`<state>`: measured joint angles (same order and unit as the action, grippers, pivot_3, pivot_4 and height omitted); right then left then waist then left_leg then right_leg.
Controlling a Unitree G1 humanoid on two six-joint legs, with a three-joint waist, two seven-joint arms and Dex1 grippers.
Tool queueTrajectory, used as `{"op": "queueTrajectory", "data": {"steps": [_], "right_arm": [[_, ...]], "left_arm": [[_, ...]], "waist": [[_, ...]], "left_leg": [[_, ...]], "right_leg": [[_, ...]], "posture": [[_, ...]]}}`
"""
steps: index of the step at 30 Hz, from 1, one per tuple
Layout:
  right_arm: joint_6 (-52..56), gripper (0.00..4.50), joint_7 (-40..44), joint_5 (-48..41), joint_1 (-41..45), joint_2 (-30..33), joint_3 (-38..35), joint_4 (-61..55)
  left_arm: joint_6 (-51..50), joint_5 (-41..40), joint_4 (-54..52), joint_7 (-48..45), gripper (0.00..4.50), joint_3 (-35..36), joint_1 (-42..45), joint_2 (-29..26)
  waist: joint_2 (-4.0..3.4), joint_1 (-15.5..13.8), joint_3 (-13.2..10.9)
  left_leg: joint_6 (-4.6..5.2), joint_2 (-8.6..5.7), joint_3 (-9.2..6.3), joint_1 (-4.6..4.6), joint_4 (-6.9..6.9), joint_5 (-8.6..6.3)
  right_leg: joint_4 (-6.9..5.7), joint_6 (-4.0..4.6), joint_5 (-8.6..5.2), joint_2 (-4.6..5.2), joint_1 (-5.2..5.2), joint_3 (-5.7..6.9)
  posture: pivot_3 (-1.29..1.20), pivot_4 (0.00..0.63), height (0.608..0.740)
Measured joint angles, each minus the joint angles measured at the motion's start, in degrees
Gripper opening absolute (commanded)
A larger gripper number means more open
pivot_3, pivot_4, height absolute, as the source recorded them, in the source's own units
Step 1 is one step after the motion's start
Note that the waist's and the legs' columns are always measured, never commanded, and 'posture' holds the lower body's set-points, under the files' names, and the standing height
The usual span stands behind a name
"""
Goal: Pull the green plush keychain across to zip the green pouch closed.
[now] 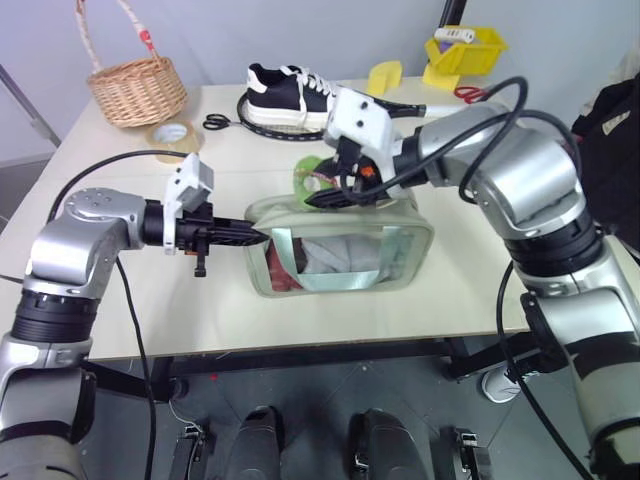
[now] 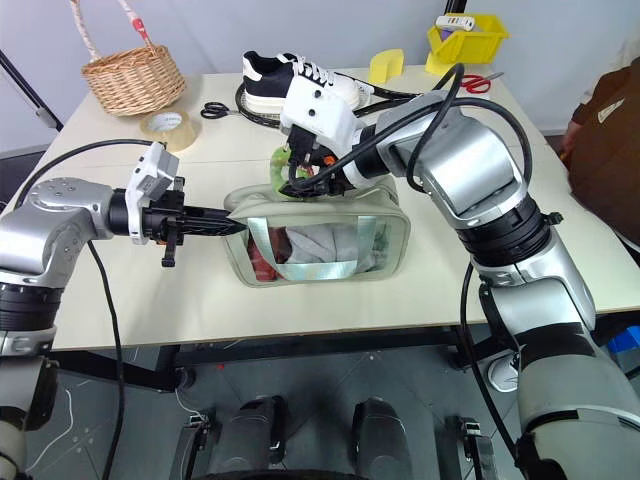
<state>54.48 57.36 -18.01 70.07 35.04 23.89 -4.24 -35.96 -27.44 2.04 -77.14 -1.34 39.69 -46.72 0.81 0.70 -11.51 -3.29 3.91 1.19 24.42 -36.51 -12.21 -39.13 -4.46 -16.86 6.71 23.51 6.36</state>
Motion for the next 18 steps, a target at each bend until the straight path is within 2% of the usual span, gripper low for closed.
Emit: {"op": "queueTrajectory", "data": {"steps": [1,15,18], "right_arm": [[-0.24,0.06,0.55,0.36,0.0,0.12,0.4,-0.02],[-0.28,0.06,3.48,2.07,-0.11,1.82,0.38,-0.94],[-1.36,0.9,4.12,2.69,-0.22,2.31,0.61,-1.33]], "left_arm": [[0.0,-0.07,0.0,0.07,0.0,0.02,-0.05,-0.02],[0.36,-0.22,0.0,0.04,0.0,-0.03,-0.14,-0.03],[0.49,-0.12,0.07,-0.07,0.0,-0.06,-0.13,-0.03]], "waist": [[0.0,0.02,0.0],[0.0,0.02,0.0],[0.0,0.02,0.0]], "left_leg": [[0.0,0.0,0.0,-0.01,0.01,0.0],[0.0,0.0,0.0,-0.01,0.01,0.0],[0.0,0.0,0.0,-0.01,0.0,0.0]], "right_leg": [[-0.02,0.0,0.0,0.0,0.0,0.0],[-0.02,0.0,0.0,0.0,0.0,0.0],[-0.02,0.0,0.0,0.0,0.0,0.0]], "posture": [[0.0,0.15,0.74],[0.0,0.15,0.74],[0.0,0.15,0.74]]}}
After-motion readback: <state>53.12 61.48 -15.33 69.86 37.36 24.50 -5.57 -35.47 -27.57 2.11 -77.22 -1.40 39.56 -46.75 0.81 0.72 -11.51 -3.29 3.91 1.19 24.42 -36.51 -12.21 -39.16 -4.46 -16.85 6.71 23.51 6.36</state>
